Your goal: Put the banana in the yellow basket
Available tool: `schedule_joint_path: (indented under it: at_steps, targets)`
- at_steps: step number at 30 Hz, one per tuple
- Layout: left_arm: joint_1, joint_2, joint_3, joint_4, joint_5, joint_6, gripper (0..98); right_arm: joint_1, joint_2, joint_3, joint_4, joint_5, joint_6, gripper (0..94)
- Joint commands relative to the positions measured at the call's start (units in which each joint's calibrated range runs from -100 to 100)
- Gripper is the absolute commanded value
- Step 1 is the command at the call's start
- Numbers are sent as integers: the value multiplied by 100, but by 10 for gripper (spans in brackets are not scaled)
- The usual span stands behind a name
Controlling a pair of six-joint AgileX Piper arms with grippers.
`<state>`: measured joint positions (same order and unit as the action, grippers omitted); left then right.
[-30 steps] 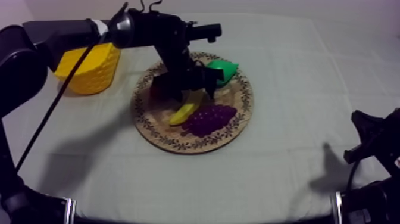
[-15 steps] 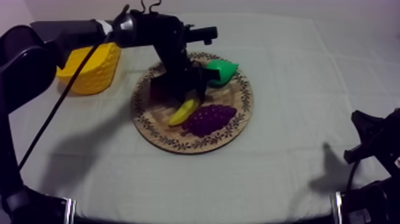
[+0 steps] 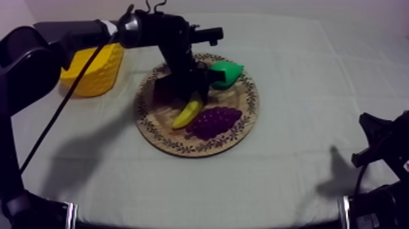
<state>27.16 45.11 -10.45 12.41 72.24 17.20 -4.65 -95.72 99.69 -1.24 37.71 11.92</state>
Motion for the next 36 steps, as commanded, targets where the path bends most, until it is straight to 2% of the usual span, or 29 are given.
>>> schedule_joint_path:
  at_steps: [1,12,24,30,36]
  targets:
    - [-3,2,-1,2,4,-4,348,-2,-3,-3,-1,3,-1,2]
    - [-11,-136,-111,-84,43,-4,342,-2,-3,-3,-1,3,2,2]
    - [-136,-869,-1009,-438,632,131,348,-2,-3,-3,-1,3,-3,2]
    - [-434,-1556,-1226,-658,846,82,354,-2,-3,-3,-1,3,-3,2]
    - [-958,-2209,-1078,-816,899,-93,355,-2,-3,-3,-1,3,-3,2]
